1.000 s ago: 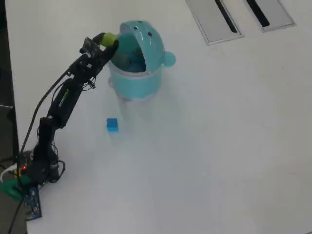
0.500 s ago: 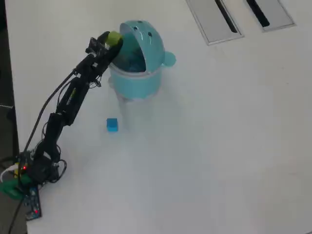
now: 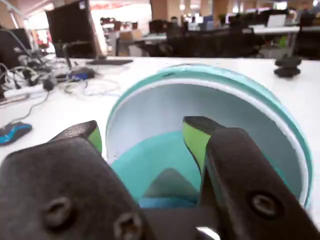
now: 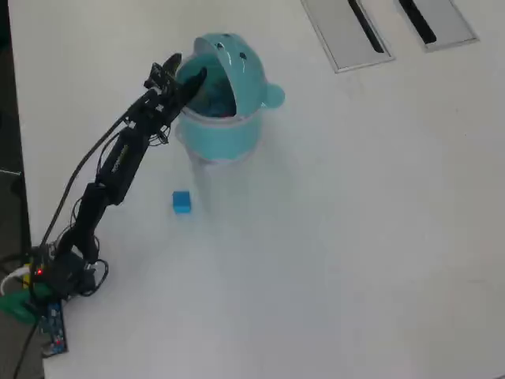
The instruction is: Grasp RGB lego blocks and put them in the bin one by one.
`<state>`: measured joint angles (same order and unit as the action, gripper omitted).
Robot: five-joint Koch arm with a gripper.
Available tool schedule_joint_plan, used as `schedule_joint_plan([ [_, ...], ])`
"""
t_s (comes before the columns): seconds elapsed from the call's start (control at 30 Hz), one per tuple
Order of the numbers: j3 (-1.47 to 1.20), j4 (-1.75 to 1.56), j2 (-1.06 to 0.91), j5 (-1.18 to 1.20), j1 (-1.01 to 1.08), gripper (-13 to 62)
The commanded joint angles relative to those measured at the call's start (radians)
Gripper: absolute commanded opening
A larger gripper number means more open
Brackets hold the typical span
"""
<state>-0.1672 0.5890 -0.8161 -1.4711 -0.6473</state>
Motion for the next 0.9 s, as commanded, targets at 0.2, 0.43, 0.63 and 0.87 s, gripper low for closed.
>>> schedule_joint_plan([
  [0.2, 0.373, 0.365, 0.06, -0.002, 0.012, 31.4],
  [0.43, 0.373, 0.514, -0.011, 0.0, 0.023, 31.6],
  [0.63, 0.373, 0.618, -0.071, 0.037, 0.025, 31.5],
  [0.87, 0.373, 0.799, -0.146, 0.048, 0.034, 31.6],
])
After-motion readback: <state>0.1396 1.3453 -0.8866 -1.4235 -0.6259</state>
